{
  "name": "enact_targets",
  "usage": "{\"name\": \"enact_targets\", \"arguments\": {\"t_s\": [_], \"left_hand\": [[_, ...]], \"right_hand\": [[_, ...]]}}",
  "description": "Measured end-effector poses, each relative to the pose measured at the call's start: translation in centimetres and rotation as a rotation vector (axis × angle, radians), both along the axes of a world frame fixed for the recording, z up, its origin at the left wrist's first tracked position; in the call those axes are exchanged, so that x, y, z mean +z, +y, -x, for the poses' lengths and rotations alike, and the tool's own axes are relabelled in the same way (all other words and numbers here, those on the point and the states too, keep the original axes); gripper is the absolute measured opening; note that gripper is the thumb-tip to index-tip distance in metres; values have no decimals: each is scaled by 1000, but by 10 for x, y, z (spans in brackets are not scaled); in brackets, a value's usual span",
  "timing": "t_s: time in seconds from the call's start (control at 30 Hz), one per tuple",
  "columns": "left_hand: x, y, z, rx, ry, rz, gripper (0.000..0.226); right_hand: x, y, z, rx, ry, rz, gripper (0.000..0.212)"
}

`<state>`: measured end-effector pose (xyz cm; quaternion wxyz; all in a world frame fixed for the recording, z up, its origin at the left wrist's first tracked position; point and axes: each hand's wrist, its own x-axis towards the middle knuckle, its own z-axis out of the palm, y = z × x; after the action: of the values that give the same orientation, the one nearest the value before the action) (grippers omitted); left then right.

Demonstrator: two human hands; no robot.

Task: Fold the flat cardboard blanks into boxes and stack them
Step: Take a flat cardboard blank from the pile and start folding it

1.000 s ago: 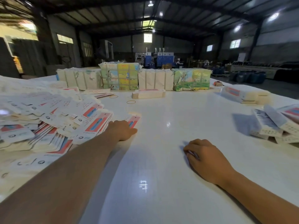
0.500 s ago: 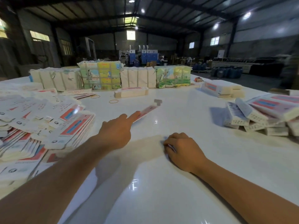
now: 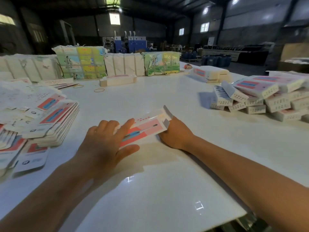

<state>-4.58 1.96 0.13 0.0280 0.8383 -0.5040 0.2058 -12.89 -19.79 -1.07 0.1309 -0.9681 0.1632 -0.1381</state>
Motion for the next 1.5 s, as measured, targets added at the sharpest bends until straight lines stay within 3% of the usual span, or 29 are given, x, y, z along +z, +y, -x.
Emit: {"name": "enact_targets", "arguments": {"t_s": [0.1, 0.17, 0.23, 0.3, 0.33, 0.47, 0.63, 0.8, 1.07, 1.2, 1.33, 1.5], "left_hand": [[-2, -2, 0, -27, 0, 7, 99], [-6, -3, -2, -35, 31, 30, 103], [-6, -3, -7, -27, 37, 44, 108], [-4, -1, -9, -20, 41, 45, 111], [-4, -1, -9, -28, 40, 54, 112], [4, -2, -4, -30, -10, 124, 111], [7, -1, 3, 23, 68, 237, 87], [11, -1, -4, 134, 188, 270, 66], [12, -2, 3, 132, 137, 285, 68], [12, -4, 6, 125, 103, 255, 70], [13, -5, 11, 84, 11, 232, 78], [15, -5, 14, -3, -20, 247, 69]], "right_hand": [[-1, -4, 2, 38, -67, -74, 20], [5, -5, 2, -65, -305, -277, 18], [16, -5, 4, -144, -545, -746, 26], [25, -2, 7, -94, -522, -1191, 34], [26, 2, 9, -35, -439, -1254, 36], [22, 9, 11, 145, -378, -1231, 23], [21, 6, 10, 55, -468, -1218, 26], [25, 6, 19, -102, -736, -766, 17], [24, 37, 22, 49, -633, -528, 16], [23, 37, 20, 61, -614, -652, 20], [23, 31, 16, 30, -478, -724, 49], [22, 29, 14, 26, -525, -640, 17]]}}
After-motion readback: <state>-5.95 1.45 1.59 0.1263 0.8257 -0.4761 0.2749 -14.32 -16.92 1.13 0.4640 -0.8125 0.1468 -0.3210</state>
